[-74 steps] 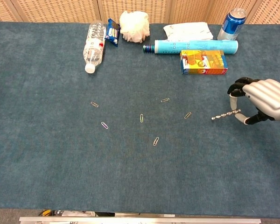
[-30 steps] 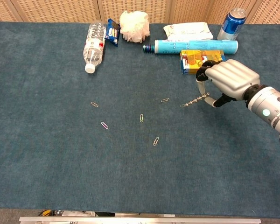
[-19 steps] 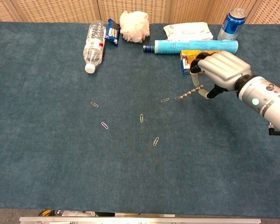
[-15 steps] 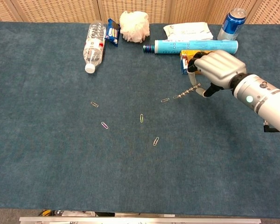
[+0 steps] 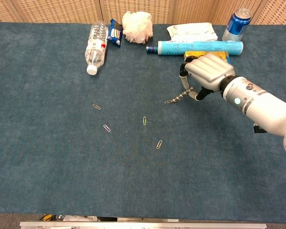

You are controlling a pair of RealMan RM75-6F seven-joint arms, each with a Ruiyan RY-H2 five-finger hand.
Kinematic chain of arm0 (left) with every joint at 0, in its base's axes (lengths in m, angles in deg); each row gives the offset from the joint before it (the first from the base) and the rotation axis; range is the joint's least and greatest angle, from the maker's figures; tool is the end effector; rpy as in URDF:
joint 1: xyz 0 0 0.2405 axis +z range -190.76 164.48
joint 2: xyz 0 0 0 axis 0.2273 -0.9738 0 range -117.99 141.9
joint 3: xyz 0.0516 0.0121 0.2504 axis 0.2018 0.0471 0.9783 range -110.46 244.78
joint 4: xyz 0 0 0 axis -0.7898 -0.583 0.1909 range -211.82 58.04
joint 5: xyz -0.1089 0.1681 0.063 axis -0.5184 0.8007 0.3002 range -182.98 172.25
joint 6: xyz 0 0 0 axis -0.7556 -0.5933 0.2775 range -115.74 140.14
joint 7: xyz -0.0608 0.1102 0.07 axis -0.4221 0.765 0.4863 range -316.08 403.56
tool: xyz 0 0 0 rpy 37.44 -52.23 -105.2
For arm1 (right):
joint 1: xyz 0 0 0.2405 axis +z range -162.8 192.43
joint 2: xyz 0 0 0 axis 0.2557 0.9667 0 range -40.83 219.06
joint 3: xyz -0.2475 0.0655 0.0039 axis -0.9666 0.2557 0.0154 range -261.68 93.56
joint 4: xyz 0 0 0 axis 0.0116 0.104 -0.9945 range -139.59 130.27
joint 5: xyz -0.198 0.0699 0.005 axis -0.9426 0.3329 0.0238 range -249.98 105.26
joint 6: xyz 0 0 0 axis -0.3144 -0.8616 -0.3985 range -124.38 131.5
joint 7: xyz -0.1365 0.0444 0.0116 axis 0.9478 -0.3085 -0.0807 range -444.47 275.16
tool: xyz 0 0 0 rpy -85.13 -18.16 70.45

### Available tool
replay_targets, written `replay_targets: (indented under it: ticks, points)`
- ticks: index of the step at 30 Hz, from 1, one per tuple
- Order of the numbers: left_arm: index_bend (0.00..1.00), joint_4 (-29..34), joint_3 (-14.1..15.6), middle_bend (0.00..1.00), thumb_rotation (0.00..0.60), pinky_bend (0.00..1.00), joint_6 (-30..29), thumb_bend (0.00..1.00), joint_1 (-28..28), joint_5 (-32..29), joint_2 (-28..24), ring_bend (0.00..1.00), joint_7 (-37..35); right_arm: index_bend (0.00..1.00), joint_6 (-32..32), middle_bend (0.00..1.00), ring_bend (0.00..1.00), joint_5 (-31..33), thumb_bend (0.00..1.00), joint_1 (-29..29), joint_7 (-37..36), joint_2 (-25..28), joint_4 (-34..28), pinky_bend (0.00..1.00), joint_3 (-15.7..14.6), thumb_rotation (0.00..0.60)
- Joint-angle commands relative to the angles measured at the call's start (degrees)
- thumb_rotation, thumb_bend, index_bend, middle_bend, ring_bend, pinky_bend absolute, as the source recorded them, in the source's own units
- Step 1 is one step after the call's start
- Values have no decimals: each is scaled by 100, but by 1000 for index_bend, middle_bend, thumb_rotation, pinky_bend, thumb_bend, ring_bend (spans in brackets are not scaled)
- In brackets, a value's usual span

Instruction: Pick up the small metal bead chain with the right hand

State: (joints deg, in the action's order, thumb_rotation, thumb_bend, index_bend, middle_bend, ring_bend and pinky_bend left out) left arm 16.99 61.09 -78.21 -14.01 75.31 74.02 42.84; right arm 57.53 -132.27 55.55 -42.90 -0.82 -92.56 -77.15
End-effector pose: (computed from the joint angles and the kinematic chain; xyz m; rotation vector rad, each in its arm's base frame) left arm -0.3225 0.1685 0.1934 -1.1837 -0.8678 -0.9063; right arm -0.1584 -0.3148 -0.0373 2.0230 -0.7078 0.6468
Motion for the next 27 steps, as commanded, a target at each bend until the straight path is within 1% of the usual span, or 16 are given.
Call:
replay_targets:
  ticks: [1, 7, 15, 23, 26, 27]
  points:
    - [255, 2, 2, 158, 600, 291, -4, 0, 4, 8, -4, 224, -9, 587, 12, 286, 132, 10, 323, 27, -7, -22, 6, 248, -11, 600]
    - [255, -4, -2, 158, 600, 293, -20, 0, 16, 13, -9, 224, -27, 587, 131, 286, 132, -20, 323, 20, -45, 56, -55, 248, -77, 600]
    - [256, -13, -8, 158, 600, 298, 39, 0, -9, -22, 15, 224, 58, 587, 481, 286, 132, -213, 322, -221, -192, 429, -338, 248, -281, 600]
    - [256, -12, -3, 158, 600, 299, 115, 0, -50, -46, 60, 224, 190, 587, 569, 286, 132, -351, 322, -459, -457, 556, -242, 248, -525, 600]
    - [256, -17, 0, 158, 600, 299, 135, 0, -62, -49, 73, 224, 217, 586, 599, 286, 132, -358, 315, -536, -529, 600, -218, 248, -573, 600]
    - [256, -19, 1, 158, 600, 299, 143, 0, -66, -50, 76, 224, 224, 573, 615, 286, 132, -370, 310, -562, -555, 612, -209, 248, -588, 600]
